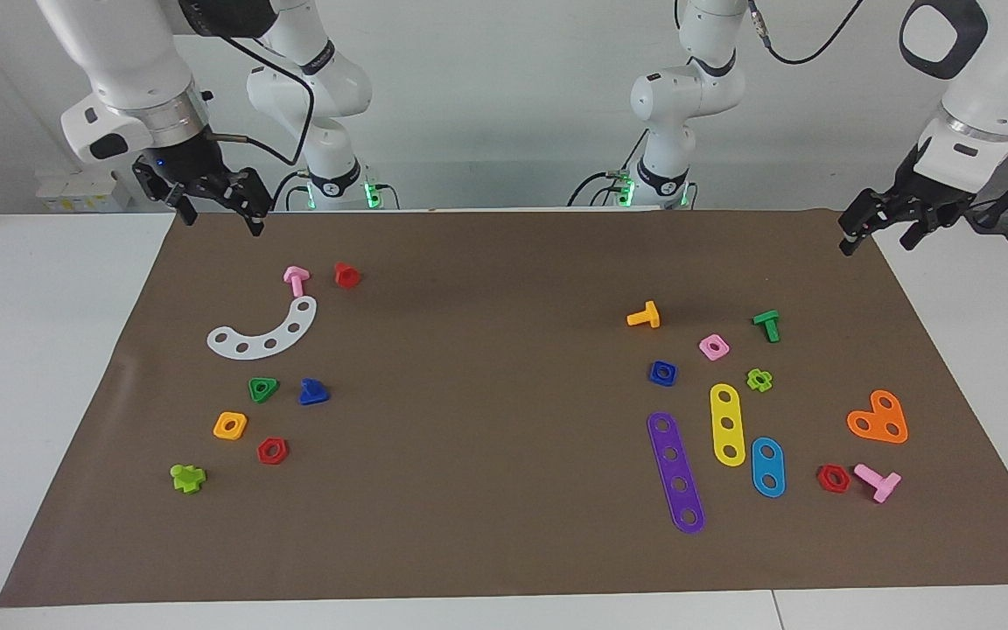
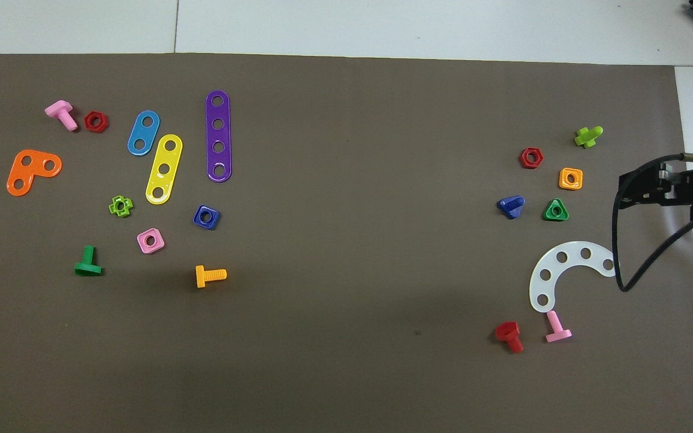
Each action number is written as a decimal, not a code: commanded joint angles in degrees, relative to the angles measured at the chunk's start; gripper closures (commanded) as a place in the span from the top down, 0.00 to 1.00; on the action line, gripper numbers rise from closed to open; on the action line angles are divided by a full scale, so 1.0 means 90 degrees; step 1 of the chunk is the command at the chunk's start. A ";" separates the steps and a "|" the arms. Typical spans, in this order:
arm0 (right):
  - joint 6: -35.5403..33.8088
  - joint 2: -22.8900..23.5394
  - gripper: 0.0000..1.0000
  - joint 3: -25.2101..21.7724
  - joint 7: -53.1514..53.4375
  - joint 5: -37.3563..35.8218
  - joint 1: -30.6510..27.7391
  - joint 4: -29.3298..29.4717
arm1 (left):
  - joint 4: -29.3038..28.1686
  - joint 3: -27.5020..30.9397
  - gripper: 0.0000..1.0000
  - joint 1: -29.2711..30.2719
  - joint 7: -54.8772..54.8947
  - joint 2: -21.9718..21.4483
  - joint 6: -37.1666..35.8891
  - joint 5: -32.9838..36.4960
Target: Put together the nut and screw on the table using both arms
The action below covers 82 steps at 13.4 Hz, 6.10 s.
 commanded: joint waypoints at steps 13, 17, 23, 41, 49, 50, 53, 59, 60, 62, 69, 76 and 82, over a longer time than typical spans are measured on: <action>0.4233 -0.0170 0.99 0.0023 -0.0751 0.0154 -0.0038 -0.3274 | -0.0234 -0.0075 1.00 -0.0267 0.0077 -0.0203 0.0044 -0.0017; 0.4984 0.0621 0.99 0.0023 -0.0751 0.0145 0.0031 -0.3411 | -0.0215 -0.0085 1.00 -0.0559 0.0096 -0.0203 0.0062 -0.0017; 0.6228 0.1413 0.92 0.0033 -0.0742 0.0145 0.0079 -0.3675 | -0.0234 -0.0104 1.00 -0.0902 0.0106 -0.0125 0.0005 -0.0348; 0.6248 0.1501 0.00 0.0062 0.0339 0.0145 0.0693 -0.3354 | -0.2871 -0.0085 0.84 -0.2103 -0.0523 0.1545 0.4349 -0.0622; 0.5312 0.2652 0.00 0.0062 0.3464 0.0048 0.2383 -0.1305 | -0.2930 -0.0085 0.75 -0.2104 0.1082 0.1789 0.4730 -0.0622; 0.5223 0.2770 0.00 0.0062 0.3709 0.0037 0.2568 -0.1128 | -0.3007 -0.0085 0.73 -0.2113 0.1160 0.1779 0.4730 -0.0612; 0.5271 0.3190 0.00 0.0042 0.4316 -0.0021 0.3067 -0.0834 | -0.3066 -0.0085 0.59 -0.2123 0.1394 0.1779 0.4720 -0.0612; 0.5222 0.3259 0.00 0.0042 0.4766 -0.0226 0.3381 -0.0882 | -0.2804 -0.0065 0.00 -0.2133 0.1347 0.1769 0.4106 -0.0612; 0.5213 0.3259 0.79 0.0033 0.4747 -0.0236 0.3371 -0.0882 | -0.2629 -0.0065 0.00 -0.2114 0.1114 0.1779 0.3970 -0.0612; 0.5173 0.3211 1.00 0.0042 0.4708 -0.0256 0.3312 -0.0863 | -0.2248 -0.0075 0.00 -0.2249 -0.0314 0.1886 0.3765 -0.0612; 0.4609 0.1738 1.00 0.0042 0.3275 -0.0148 0.2104 -0.1438 | -0.0852 -0.0085 0.00 -0.3722 -0.3854 0.2364 0.3402 -0.0729; 0.3446 0.0604 1.00 0.0042 0.0706 0.0233 0.0413 -0.1498 | -0.0293 -0.0075 0.00 -0.4837 -0.5274 0.2941 0.3802 -0.1101; 0.2596 0.0057 1.00 0.0013 0.0030 0.0242 0.0080 -0.1166 | -0.0293 -0.0065 0.00 -0.4897 -0.5373 0.3019 0.3988 -0.1091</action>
